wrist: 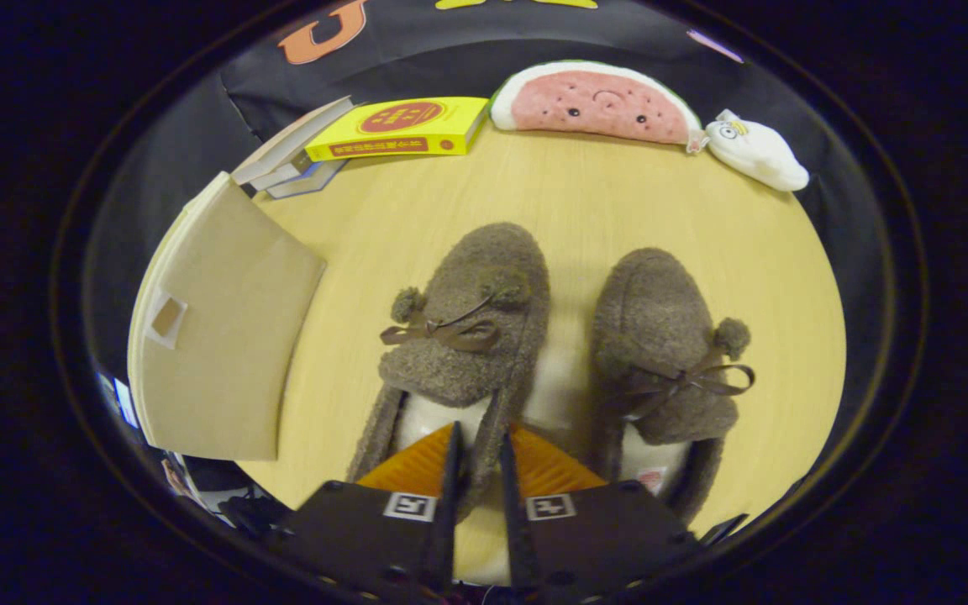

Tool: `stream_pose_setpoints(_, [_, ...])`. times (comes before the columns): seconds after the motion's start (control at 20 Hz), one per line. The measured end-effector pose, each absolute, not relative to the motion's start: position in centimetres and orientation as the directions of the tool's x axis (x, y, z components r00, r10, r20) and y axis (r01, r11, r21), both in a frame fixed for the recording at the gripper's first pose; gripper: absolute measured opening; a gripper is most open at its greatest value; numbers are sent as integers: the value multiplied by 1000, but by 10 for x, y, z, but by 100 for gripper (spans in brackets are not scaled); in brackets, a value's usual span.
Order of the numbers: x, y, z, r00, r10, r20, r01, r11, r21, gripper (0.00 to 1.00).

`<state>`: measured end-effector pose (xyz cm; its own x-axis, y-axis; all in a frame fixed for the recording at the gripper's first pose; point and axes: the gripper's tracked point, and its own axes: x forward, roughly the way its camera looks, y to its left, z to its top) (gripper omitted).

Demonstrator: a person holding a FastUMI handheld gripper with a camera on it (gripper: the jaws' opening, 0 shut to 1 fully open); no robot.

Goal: Open the storage box then place both shoes into the box .Put the left shoe in first, then the right shoe, with the right side of both shoes facing outward in a uniform manner.

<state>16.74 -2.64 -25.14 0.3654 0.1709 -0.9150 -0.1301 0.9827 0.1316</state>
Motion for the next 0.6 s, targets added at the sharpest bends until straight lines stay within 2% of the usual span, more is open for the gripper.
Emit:
stream_pose_setpoints(0.05, [166, -28, -250, 354, 168, -920, -135, 983, 128, 18])
stream_pose_setpoints(0.1, [168, -29, -243, 374, 198, -906, -115, 979, 166, 18])
stream_pose_setpoints(0.15, [169, -23, -246, 373, 231, -899, -101, 973, 208, 0])
stream_pose_setpoints(0.3, [163, -22, -233, 394, 296, -870, -59, 953, 297, 1])
stream_pose_setpoints(0.6, [151, -12, -186, 481, 333, -811, -61, 936, 348, 0])
